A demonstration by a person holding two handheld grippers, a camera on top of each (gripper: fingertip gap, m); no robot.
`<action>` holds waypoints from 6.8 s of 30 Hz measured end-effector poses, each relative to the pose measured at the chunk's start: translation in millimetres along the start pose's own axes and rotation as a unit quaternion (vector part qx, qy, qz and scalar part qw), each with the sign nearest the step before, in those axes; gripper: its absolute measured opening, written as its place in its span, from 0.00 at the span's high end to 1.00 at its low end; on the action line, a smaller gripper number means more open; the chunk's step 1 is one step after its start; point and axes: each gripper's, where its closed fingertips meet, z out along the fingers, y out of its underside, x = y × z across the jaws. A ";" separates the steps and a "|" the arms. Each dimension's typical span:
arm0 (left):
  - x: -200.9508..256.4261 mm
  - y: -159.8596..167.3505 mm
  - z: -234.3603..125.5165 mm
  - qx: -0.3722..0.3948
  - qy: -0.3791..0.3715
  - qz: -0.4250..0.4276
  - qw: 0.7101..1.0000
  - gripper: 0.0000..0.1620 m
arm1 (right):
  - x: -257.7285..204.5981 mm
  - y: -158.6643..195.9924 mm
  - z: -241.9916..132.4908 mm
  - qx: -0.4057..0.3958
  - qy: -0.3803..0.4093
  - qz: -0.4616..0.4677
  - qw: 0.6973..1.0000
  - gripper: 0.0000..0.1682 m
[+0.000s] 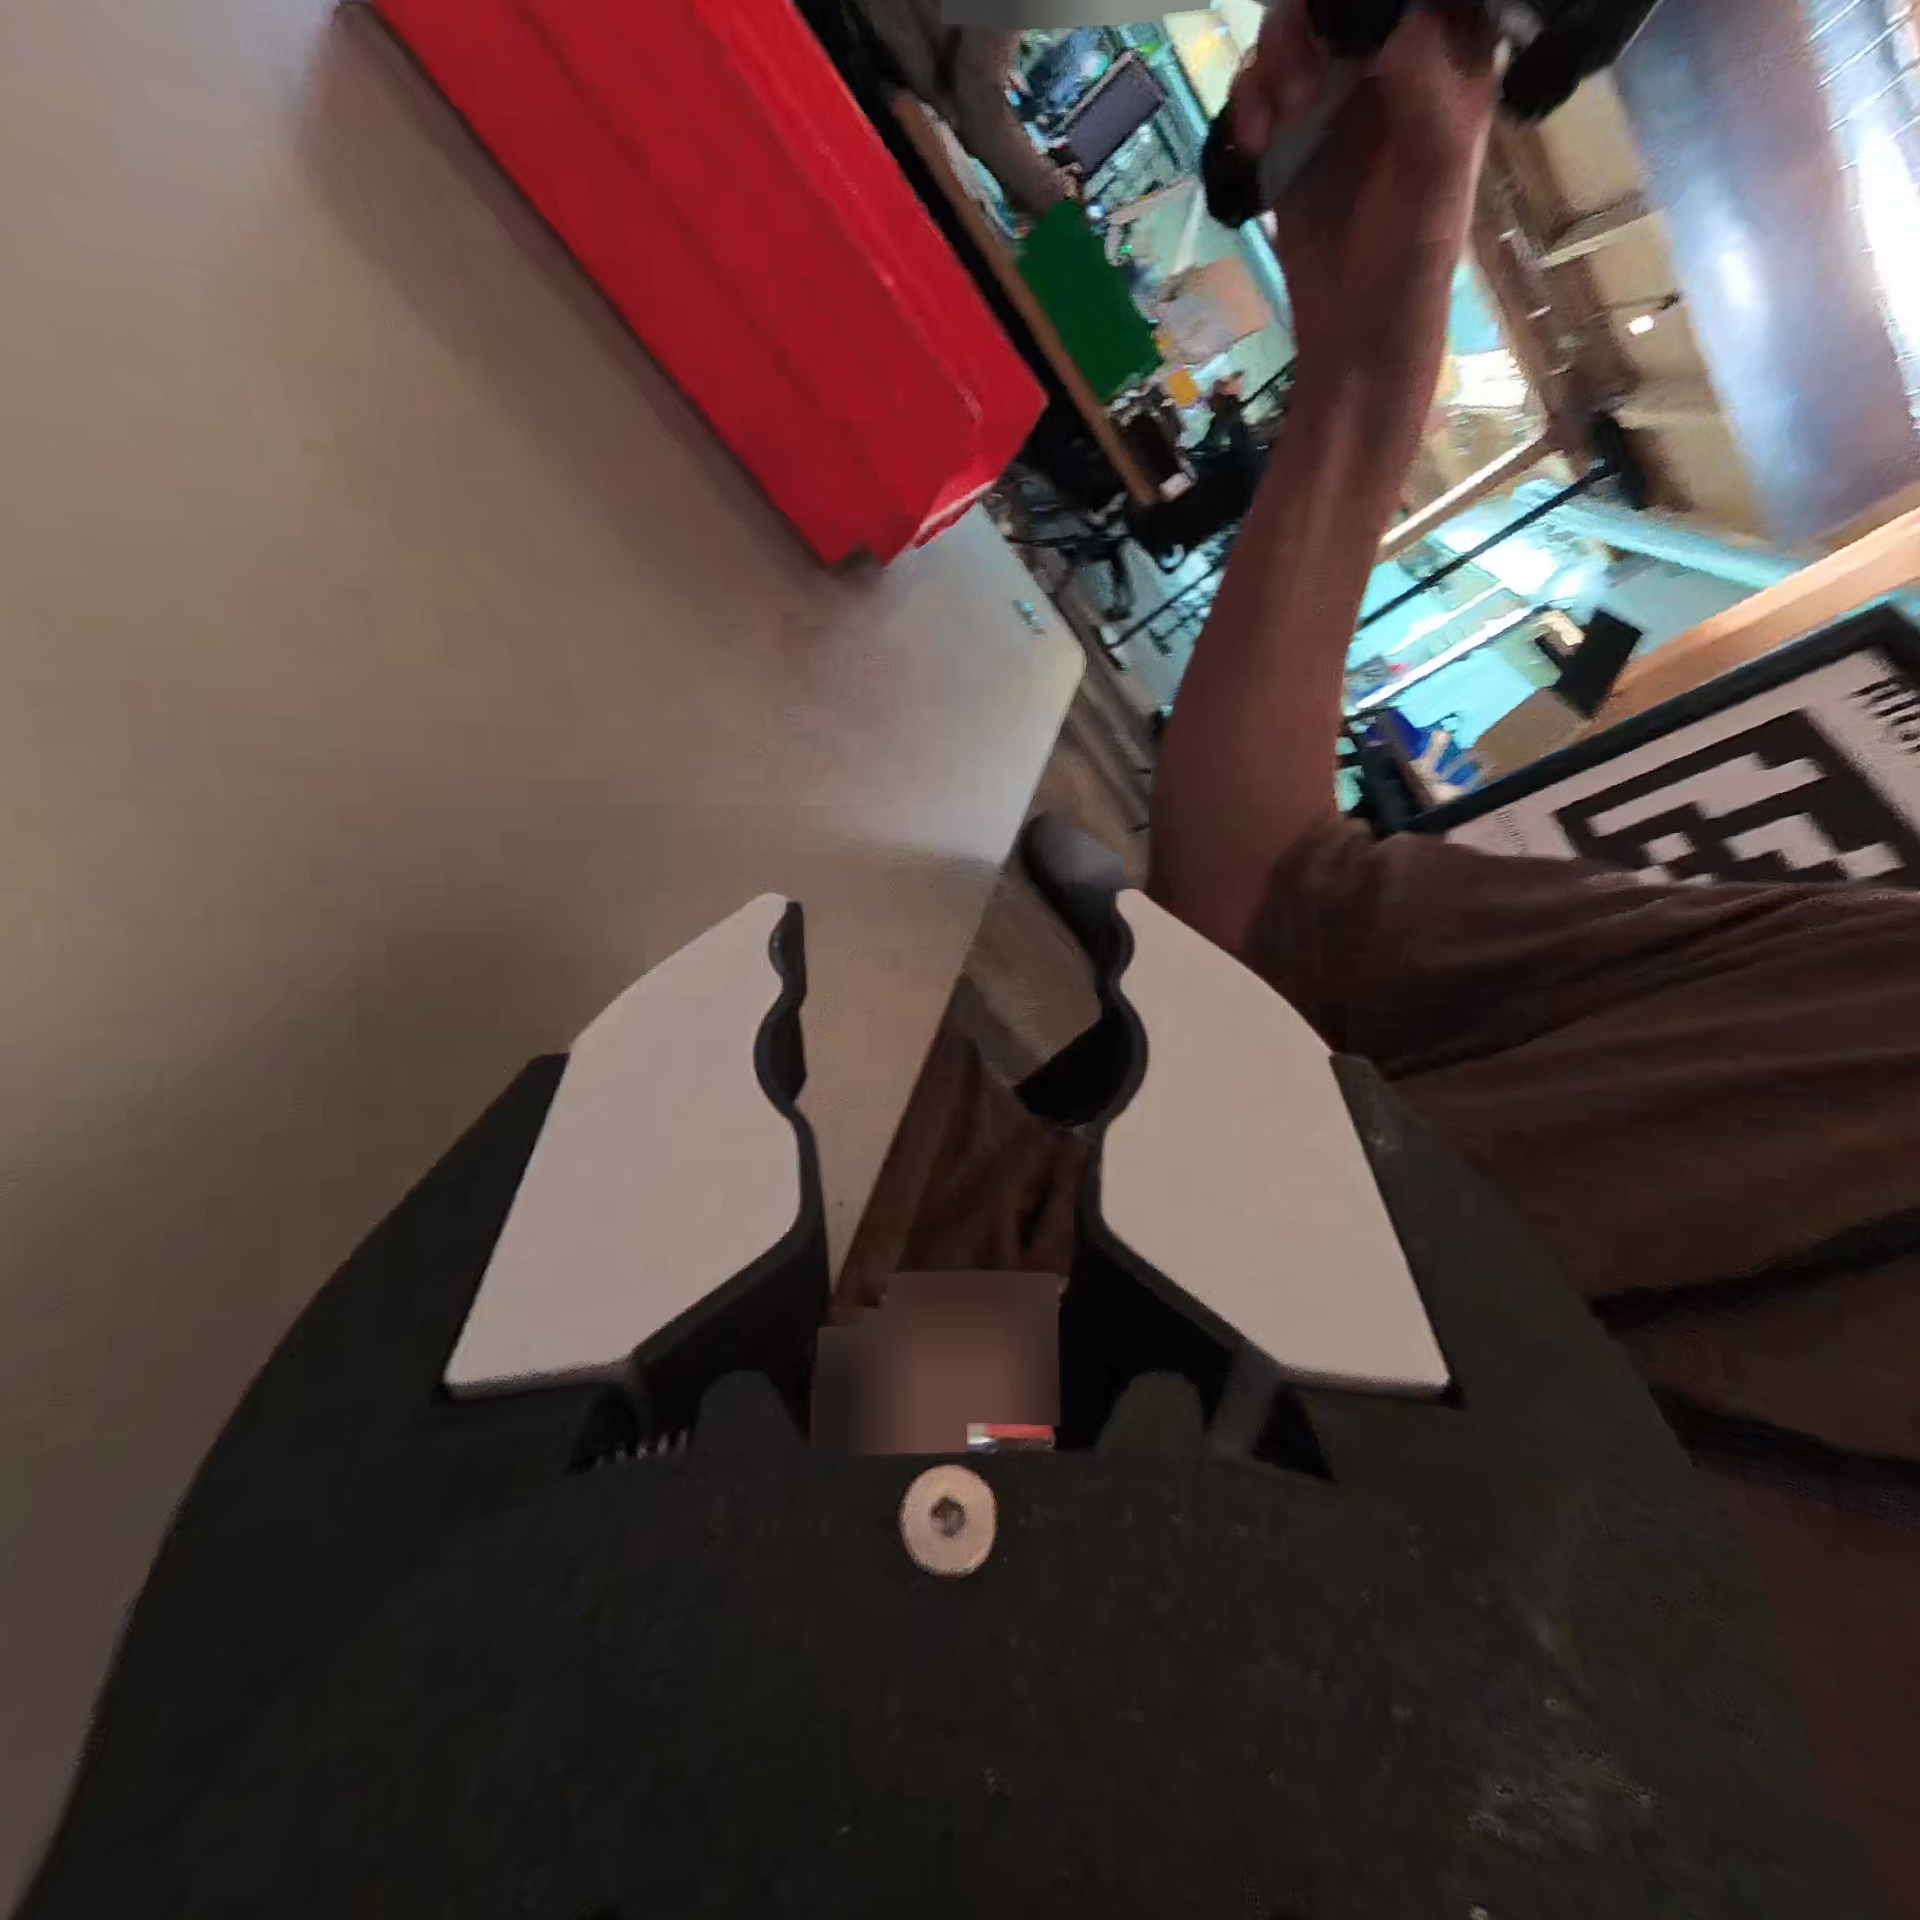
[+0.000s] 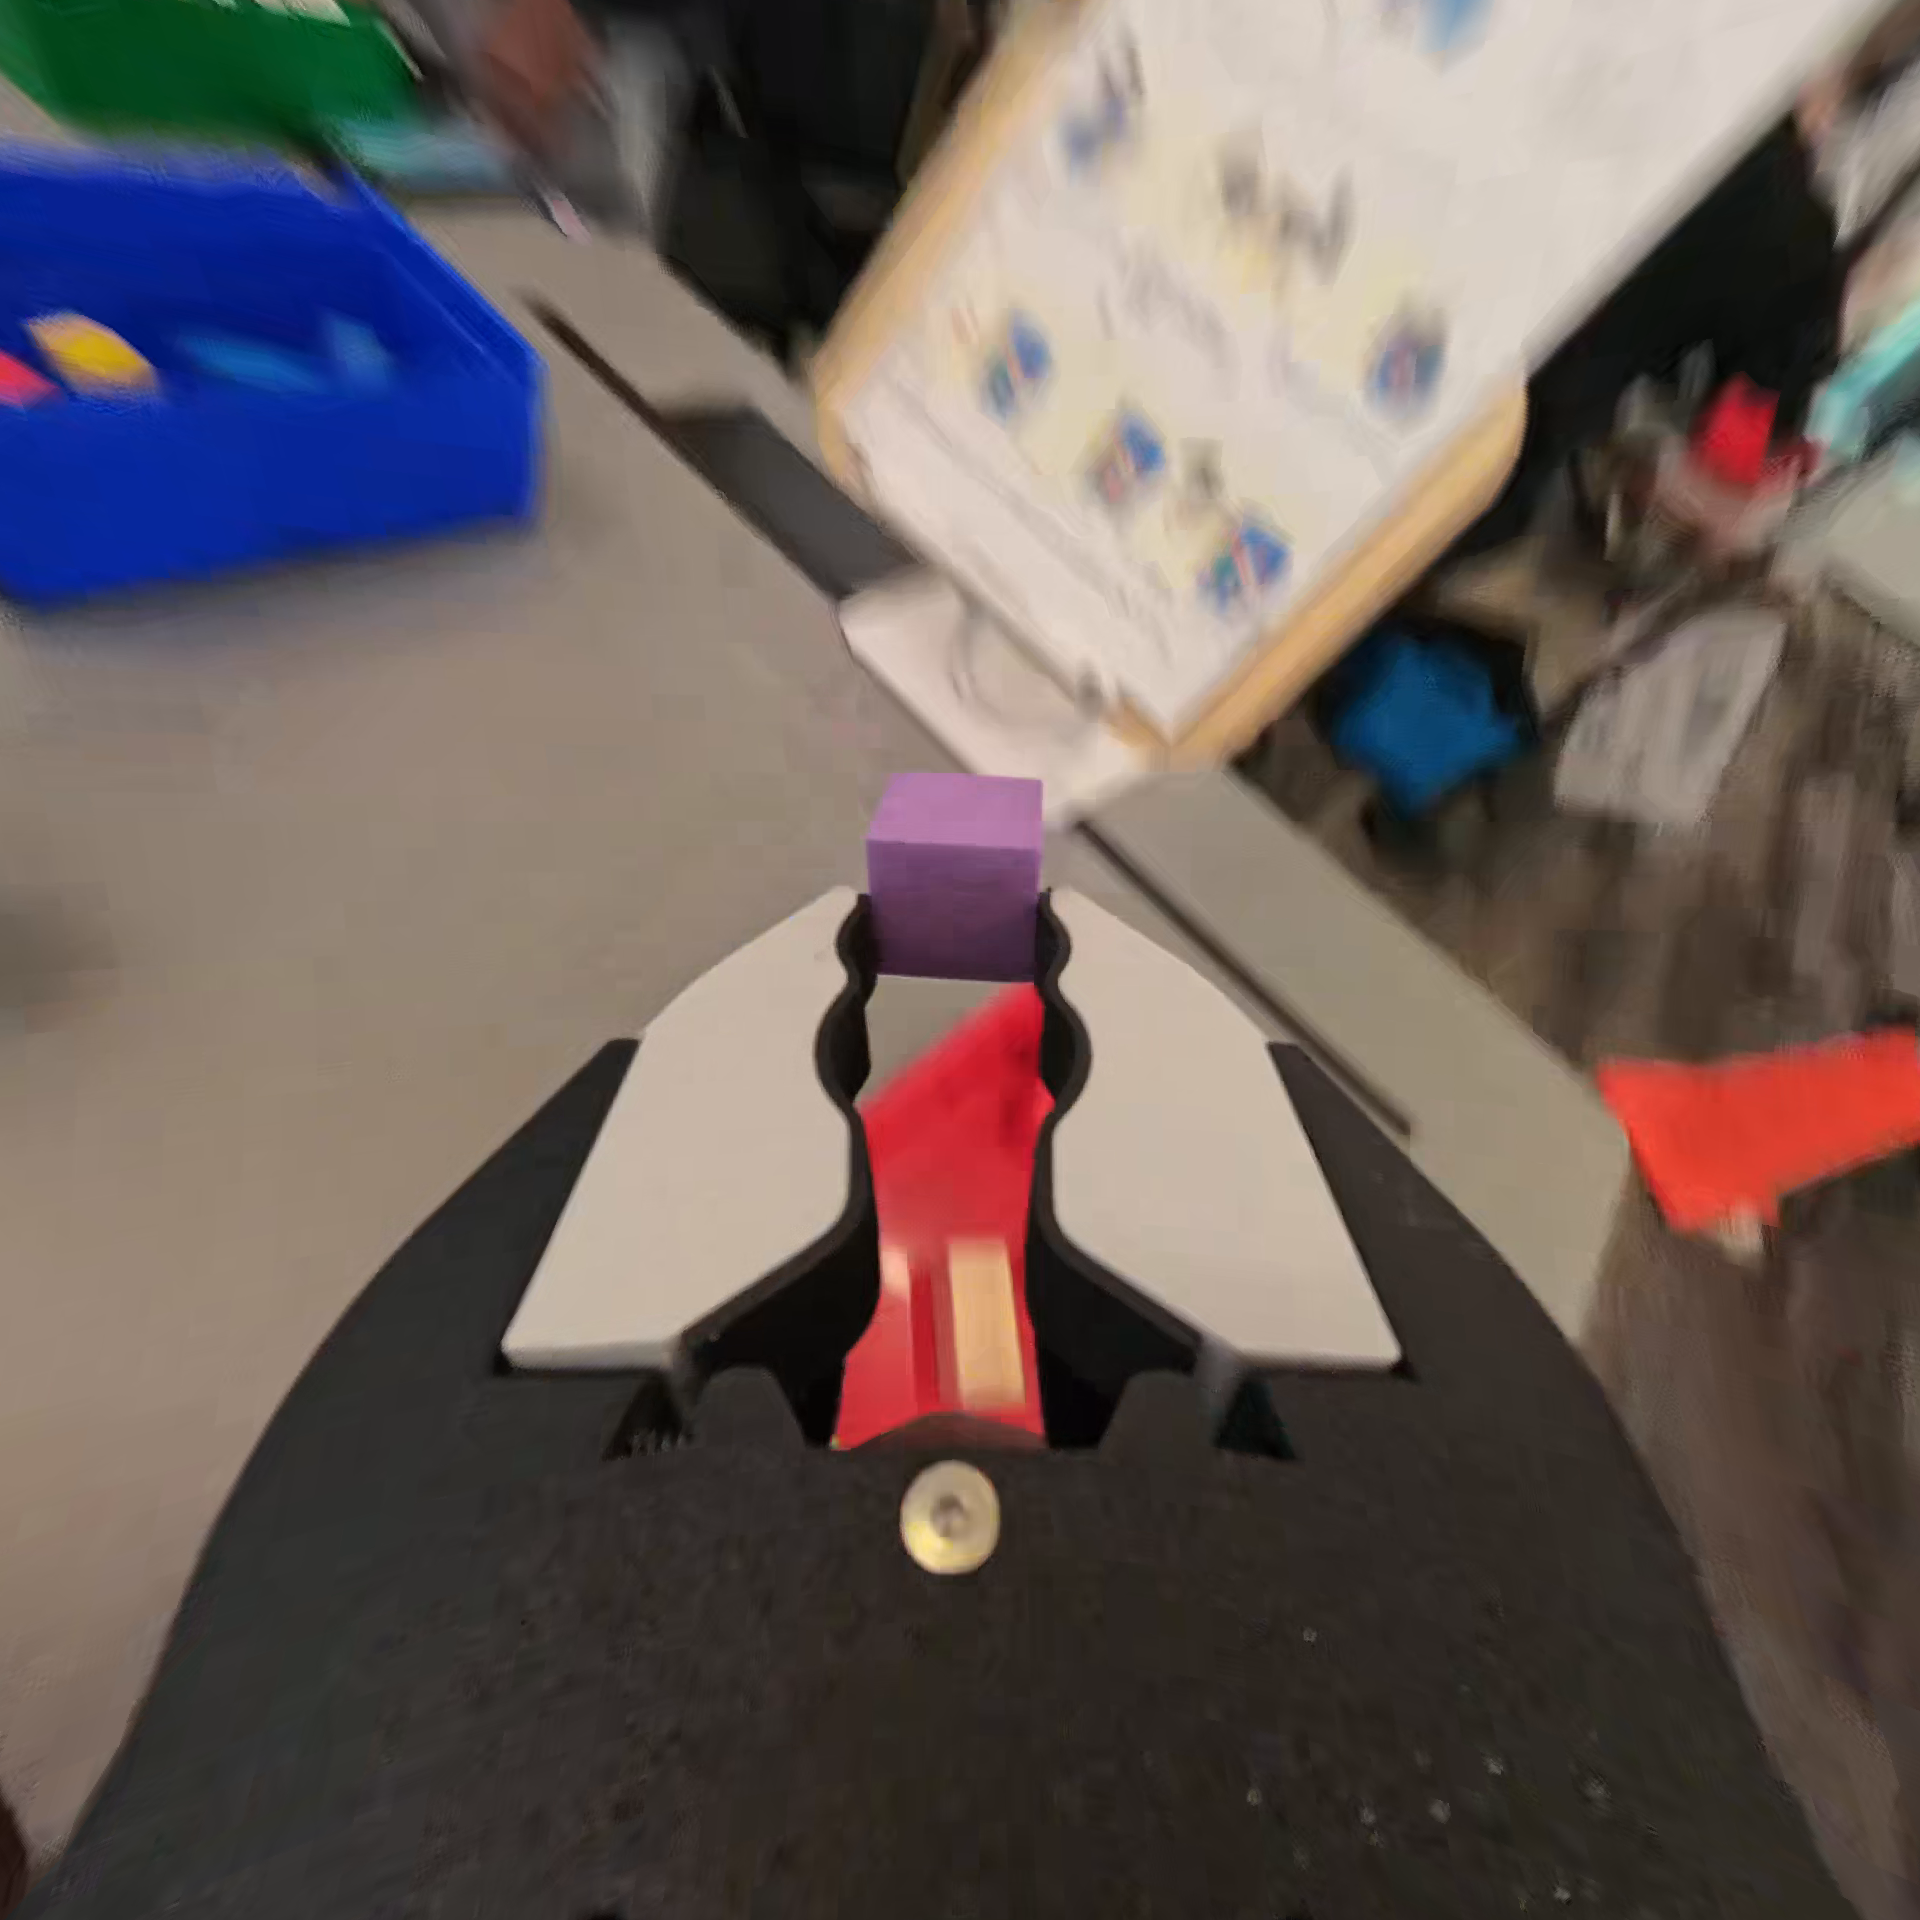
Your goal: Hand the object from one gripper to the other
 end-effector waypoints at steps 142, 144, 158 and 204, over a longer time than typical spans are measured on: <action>7.4 42.2 -0.3 -0.093 0.013 0.075 0.993 0.73 | -37.8 239.0 46.1 -0.462 0.068 0.502 0.728 0.59; 8.1 42.9 -0.2 -0.097 0.012 0.080 0.992 0.73 | -37.1 249.9 46.3 -0.479 0.084 0.502 0.715 0.59; 7.8 42.1 -2.2 -0.098 0.009 0.084 0.992 0.72 | -20.2 222.9 43.5 -0.411 0.096 0.490 0.763 0.56; -344.4 -179.2 -233.3 -0.377 -0.510 0.138 0.761 0.79 | -114.9 133.2 -24.3 0.077 0.211 -0.013 0.974 0.69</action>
